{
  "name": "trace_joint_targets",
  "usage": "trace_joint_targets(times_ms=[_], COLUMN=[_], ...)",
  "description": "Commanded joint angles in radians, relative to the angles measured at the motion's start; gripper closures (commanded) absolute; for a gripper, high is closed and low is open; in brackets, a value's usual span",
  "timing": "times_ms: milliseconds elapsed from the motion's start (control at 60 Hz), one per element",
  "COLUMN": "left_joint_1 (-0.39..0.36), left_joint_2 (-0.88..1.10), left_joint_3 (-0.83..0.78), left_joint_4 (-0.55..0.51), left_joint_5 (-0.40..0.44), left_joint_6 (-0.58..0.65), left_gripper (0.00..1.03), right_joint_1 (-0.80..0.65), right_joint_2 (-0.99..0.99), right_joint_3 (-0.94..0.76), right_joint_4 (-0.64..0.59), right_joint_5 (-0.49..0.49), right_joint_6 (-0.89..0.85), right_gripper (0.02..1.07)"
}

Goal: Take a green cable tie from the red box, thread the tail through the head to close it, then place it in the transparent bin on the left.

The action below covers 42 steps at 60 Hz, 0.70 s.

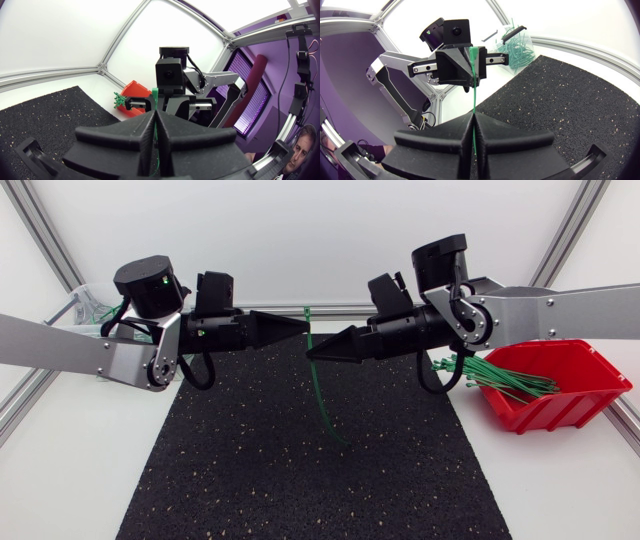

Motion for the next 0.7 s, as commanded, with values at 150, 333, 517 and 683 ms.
trace_joint_targets(times_ms=[150, 333, 517, 683], left_joint_1=[0.001, 0.002, 0.002, 0.007], left_joint_2=[-0.03, -0.035, -0.035, -0.033], left_joint_3=[0.001, -0.002, -0.002, -0.003], left_joint_4=[0.028, 0.028, 0.028, 0.029], left_joint_5=[-0.002, -0.004, -0.01, -0.015], left_joint_6=[-0.022, -0.022, -0.023, -0.023], left_gripper=[1.0, 1.0, 1.0, 1.0], right_joint_1=[0.018, 0.02, 0.023, 0.023], right_joint_2=[0.026, 0.028, 0.029, 0.026], right_joint_3=[-0.014, -0.014, -0.014, -0.012], right_joint_4=[0.005, 0.004, -0.001, -0.005], right_joint_5=[0.007, 0.014, 0.021, 0.031], right_joint_6=[0.02, 0.019, 0.016, 0.005], right_gripper=[1.01, 1.01, 1.01, 1.01])
